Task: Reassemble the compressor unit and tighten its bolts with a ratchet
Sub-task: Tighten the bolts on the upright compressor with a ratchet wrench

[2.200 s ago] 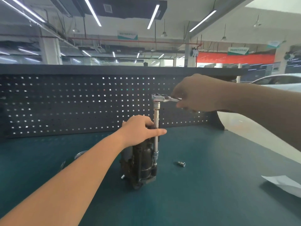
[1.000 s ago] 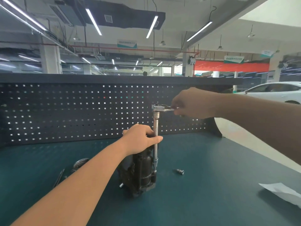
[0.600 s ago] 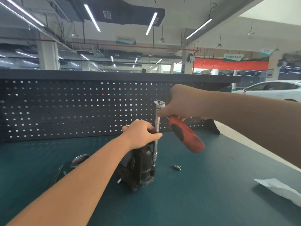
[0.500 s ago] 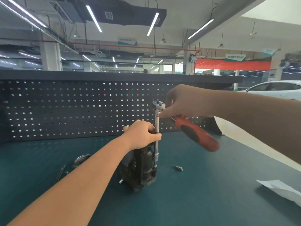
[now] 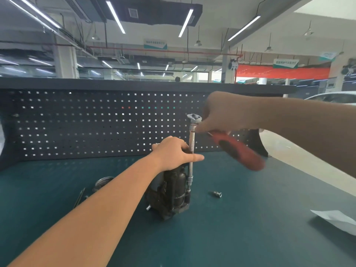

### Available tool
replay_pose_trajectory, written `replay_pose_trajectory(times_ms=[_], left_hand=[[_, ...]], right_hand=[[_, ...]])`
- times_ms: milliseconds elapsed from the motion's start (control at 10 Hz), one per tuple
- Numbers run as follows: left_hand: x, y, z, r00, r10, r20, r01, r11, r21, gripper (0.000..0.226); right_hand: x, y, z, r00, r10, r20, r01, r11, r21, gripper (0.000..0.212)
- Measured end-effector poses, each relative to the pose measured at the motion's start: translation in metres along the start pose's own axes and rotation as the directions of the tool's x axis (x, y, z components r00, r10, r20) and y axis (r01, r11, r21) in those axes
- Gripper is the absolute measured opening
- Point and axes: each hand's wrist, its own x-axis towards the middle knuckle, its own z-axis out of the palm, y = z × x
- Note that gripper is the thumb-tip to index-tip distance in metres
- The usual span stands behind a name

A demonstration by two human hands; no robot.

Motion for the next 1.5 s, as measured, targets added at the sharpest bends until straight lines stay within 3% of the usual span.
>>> replay_pose_trajectory(times_ms=[100,200,300,400,500,600,700,800,900,1000,1100,1200,1300,1400,1500], left_hand=[[0.001,-0.001,0.001,1.000,-0.001,-0.030,0.001,1.000,0.011,0.032],[0.000,-0.005,0.000,0.999,-0.019,-0.038,0.017,0.999,-0.040,0.029],[0.000,-0.007,-0.002,1.000,0.000,-0.004,0.000,0.999,-0.049,0.033],[-0.003,-0.006,-0.003,0.999,0.039,0.017,-0.038,0.998,-0.042,0.034],[-0.004,-0.010,-0.007,0.998,0.042,0.035,-0.040,0.996,-0.076,0.035],[-0.002,-0.012,-0.006,0.999,0.038,0.017,-0.037,0.996,-0.078,0.049],[0.003,-0.011,0.001,1.000,0.020,0.016,-0.020,1.000,0.013,0.038],[0.008,-0.013,0.002,0.998,0.064,0.023,-0.064,0.998,0.005,0.025],[0.004,-0.011,-0.002,0.999,-0.025,0.038,0.028,0.998,-0.064,0.025],[0.001,-0.010,-0.005,0.998,0.037,0.048,-0.032,0.995,-0.097,0.031],[0.002,-0.012,-0.007,0.996,0.063,0.058,-0.057,0.993,-0.100,0.030],[0.003,-0.011,-0.007,0.993,0.094,0.068,-0.087,0.991,-0.100,0.031],[0.003,-0.009,-0.010,0.992,0.087,0.094,-0.081,0.994,-0.072,0.051],[0.001,-0.007,-0.012,0.987,0.129,0.099,-0.118,0.988,-0.102,0.051],[-0.002,-0.014,-0.005,0.985,0.172,0.029,-0.160,0.958,-0.238,0.044]], right_hand=[[-0.001,-0.013,0.005,0.992,0.071,0.108,-0.106,0.923,0.370,0.025],[0.001,-0.009,0.004,0.985,0.051,0.168,-0.118,0.899,0.422,0.021],[0.003,0.008,-0.009,0.976,-0.013,0.218,-0.053,0.954,0.296,0.016],[0.010,0.023,-0.012,0.992,-0.090,0.089,0.098,0.991,-0.094,0.012],[0.013,0.018,-0.010,0.995,-0.080,0.060,0.092,0.971,-0.219,0.013],[0.015,0.007,-0.008,0.994,0.005,0.111,0.001,0.999,-0.050,0.013],[0.015,-0.006,0.000,0.982,0.065,0.175,-0.123,0.931,0.344,0.010],[0.020,-0.015,0.014,0.971,0.063,0.230,-0.186,0.805,0.563,0.008],[0.021,-0.015,0.016,0.956,0.064,0.285,-0.221,0.796,0.563,0.008],[0.015,-0.007,0.001,0.985,0.081,0.150,-0.121,0.952,0.280,0.015],[0.015,-0.005,-0.011,0.991,0.128,0.037,-0.129,0.991,0.025,0.017],[0.009,0.008,-0.010,0.997,0.069,0.032,-0.066,0.995,-0.071,0.010],[0.006,0.016,-0.005,0.999,0.052,0.011,-0.051,0.996,-0.066,0.006],[0.000,0.010,-0.004,0.992,0.130,0.009,-0.130,0.989,0.073,0.028],[-0.007,0.004,-0.001,0.970,0.236,0.055,-0.237,0.869,0.435,0.030]])
